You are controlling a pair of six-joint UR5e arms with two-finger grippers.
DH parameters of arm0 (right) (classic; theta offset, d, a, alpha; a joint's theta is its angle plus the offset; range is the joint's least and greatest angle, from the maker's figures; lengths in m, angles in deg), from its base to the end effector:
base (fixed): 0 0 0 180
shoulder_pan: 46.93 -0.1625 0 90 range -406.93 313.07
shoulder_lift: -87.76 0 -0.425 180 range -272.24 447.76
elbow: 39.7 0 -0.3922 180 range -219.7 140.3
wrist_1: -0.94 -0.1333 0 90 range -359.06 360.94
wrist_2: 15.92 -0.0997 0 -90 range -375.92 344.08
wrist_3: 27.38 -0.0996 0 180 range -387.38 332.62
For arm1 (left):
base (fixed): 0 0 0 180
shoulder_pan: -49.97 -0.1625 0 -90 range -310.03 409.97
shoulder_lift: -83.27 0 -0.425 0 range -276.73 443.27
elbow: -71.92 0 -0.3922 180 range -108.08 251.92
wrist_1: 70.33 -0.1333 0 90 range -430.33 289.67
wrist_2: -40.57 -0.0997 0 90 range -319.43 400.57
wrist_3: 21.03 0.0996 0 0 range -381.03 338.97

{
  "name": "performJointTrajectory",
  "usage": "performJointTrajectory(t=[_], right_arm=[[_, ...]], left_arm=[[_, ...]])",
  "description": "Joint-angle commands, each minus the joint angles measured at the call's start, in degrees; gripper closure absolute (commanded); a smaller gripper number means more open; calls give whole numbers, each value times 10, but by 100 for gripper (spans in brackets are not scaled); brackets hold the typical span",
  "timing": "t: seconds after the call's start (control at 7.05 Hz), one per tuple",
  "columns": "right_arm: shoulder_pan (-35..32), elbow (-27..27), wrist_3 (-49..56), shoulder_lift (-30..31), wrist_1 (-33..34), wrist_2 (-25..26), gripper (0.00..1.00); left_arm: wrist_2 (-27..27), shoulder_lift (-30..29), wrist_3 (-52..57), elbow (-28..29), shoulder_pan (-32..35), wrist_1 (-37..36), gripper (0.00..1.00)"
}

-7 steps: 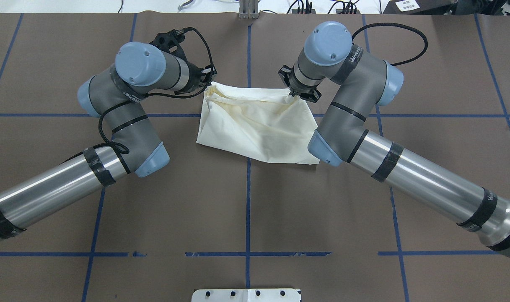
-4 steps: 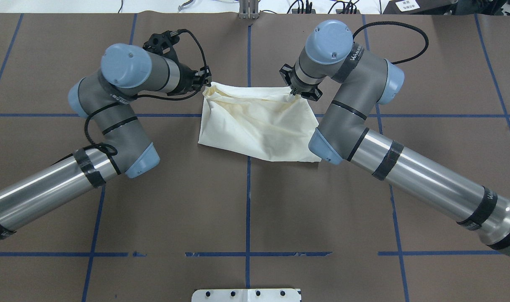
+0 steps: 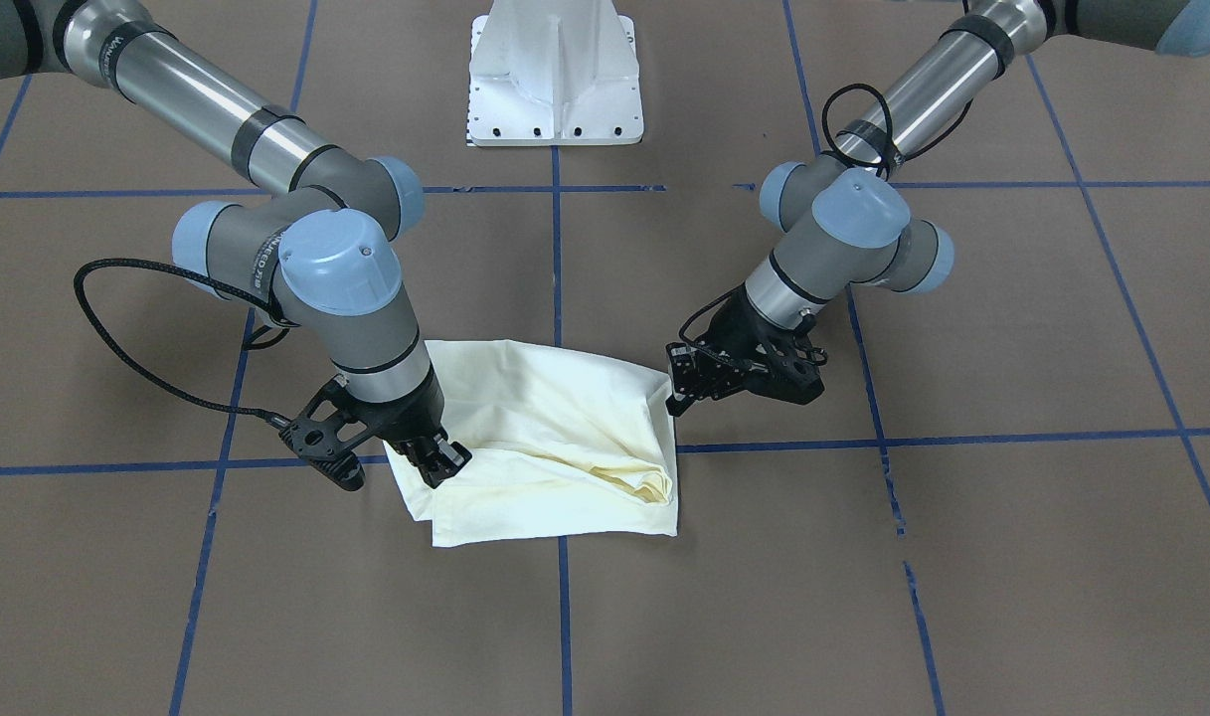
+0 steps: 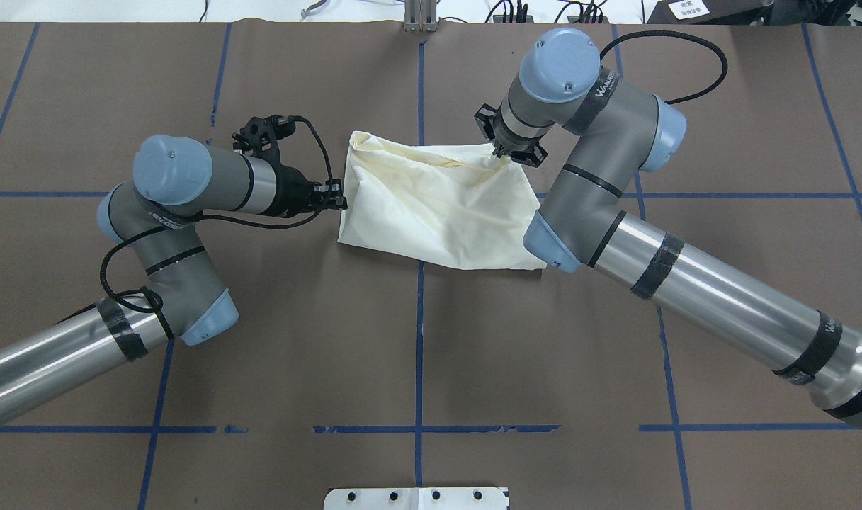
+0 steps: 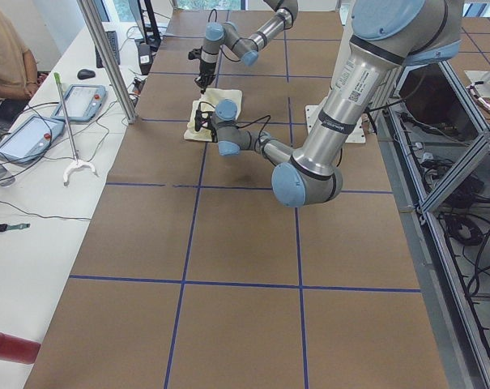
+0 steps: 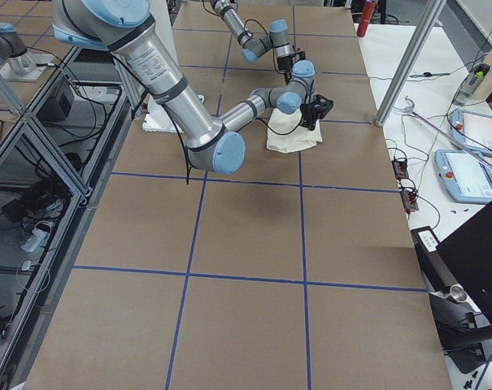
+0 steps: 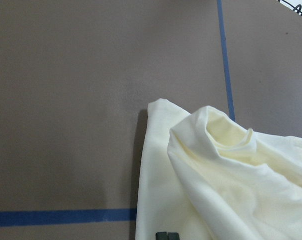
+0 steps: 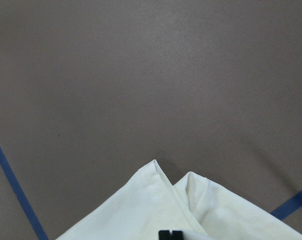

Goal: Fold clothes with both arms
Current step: 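Lower the folded edge onto the far half with both grippers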

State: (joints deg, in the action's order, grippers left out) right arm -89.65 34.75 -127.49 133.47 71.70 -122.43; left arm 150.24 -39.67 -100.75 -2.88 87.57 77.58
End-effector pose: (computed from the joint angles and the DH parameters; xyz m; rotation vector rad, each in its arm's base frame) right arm -0.5006 -0.6052 0.2680 -0.0274 -0.8956 0.7409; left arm 0.5097 -0.5185 0.3263 0.2633 1.3112 -0.1772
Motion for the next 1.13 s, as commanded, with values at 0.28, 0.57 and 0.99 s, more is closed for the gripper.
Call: performJointTrajectory(t=[0.28,0.57,0.99], right_arm=[[-3,0,1,0,0,-5,100],[-4,-3,2,2,0,-5,100],[-6,-16,4,2,0,-3,100]], left_arm=[[2,-5,1,2,-37,17,100],[8,3,5,1,-47,55,100],[57,39,-22,-3,-75,140,100]])
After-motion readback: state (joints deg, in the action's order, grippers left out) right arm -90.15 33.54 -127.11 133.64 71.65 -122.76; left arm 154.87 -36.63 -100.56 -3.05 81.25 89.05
